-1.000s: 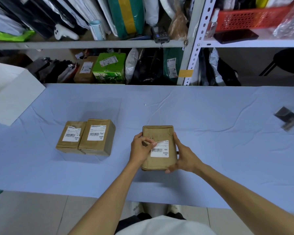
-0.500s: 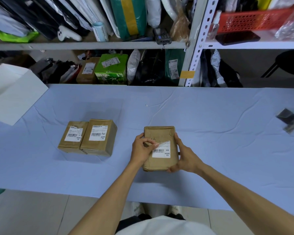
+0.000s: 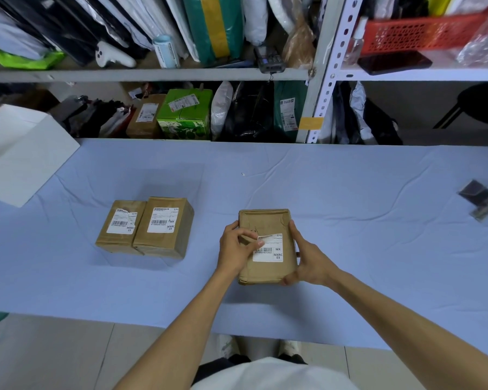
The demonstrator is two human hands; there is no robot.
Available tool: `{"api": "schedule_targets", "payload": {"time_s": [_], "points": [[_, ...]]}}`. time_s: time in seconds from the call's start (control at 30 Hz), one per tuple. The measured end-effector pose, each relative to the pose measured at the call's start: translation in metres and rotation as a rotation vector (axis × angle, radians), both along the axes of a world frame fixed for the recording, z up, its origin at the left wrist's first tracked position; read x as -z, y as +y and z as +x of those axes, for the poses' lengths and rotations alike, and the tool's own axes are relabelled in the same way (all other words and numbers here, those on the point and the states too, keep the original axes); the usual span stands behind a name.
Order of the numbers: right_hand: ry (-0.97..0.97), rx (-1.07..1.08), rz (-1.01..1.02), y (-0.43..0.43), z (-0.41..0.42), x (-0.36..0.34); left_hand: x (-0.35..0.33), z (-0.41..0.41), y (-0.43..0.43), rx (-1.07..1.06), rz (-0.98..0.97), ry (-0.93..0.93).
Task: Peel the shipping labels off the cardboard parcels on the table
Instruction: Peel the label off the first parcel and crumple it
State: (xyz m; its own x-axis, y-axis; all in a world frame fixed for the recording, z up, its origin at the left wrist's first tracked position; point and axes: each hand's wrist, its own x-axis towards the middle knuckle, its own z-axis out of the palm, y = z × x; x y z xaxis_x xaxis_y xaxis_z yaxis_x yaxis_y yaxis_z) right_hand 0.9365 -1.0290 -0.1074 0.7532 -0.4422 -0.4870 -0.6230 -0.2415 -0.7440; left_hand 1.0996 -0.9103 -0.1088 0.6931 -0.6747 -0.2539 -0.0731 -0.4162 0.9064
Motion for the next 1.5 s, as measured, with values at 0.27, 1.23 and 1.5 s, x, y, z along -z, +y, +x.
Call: {"api": "schedule_targets", "payload": {"time_s": [0.27, 1.23, 1.5], "points": [[-0.007, -0.006, 0.022, -0.001, 0.001, 0.000, 0.001, 0.001, 0.000, -0.003, 0.016, 0.006], [-0.006, 0.001, -0.007, 0.001, 0.007, -0.010, -0.004, 0.007, 0.001, 0.028, 0.025, -0.005], [-0.002, 0.007, -0.015, 0.001, 0.008, -0.012, -0.008, 0.007, 0.000, 0.027, 0.022, 0.006]]}}
